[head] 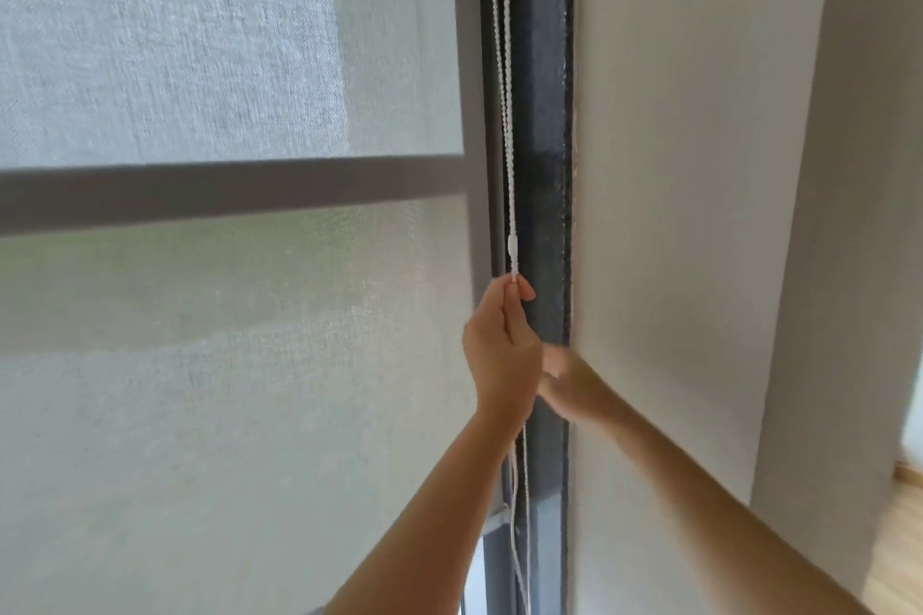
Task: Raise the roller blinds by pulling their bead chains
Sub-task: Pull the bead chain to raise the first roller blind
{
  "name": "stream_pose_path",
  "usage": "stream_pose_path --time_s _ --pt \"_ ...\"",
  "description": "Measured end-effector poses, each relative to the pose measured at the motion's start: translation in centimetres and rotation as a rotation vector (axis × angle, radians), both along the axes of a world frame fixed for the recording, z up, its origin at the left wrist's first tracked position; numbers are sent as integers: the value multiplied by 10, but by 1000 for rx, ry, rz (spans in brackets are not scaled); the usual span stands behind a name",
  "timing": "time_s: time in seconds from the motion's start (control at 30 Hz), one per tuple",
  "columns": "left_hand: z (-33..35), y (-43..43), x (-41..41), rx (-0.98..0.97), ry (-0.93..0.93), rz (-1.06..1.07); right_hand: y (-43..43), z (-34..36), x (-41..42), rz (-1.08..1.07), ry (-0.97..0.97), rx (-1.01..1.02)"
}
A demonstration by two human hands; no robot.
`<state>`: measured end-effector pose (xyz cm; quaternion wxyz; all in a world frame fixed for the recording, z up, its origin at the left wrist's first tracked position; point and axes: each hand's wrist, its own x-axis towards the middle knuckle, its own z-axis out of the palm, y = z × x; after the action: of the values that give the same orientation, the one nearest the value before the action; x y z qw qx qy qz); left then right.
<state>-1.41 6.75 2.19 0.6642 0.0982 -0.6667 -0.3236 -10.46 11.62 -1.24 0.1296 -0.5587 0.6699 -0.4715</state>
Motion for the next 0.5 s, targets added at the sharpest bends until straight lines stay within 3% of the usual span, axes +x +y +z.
stream_pose_path --time_s 0.1,0.17,0.23,0.3,0.5 --pt "-48 5 3 54 -114 -22 5 110 2 90 -363 -359" --pt "-78 11 4 104 -180 -35 7 175 13 236 -500 -560" --pt "-103 19 5 121 -222 -37 7 221 28 299 -520 -710" --pt "-121 25 7 118 -246 -71 3 240 42 232 -523 -814" --pt "-146 13 15 185 -404 -182 6 212 56 101 -469 -970"
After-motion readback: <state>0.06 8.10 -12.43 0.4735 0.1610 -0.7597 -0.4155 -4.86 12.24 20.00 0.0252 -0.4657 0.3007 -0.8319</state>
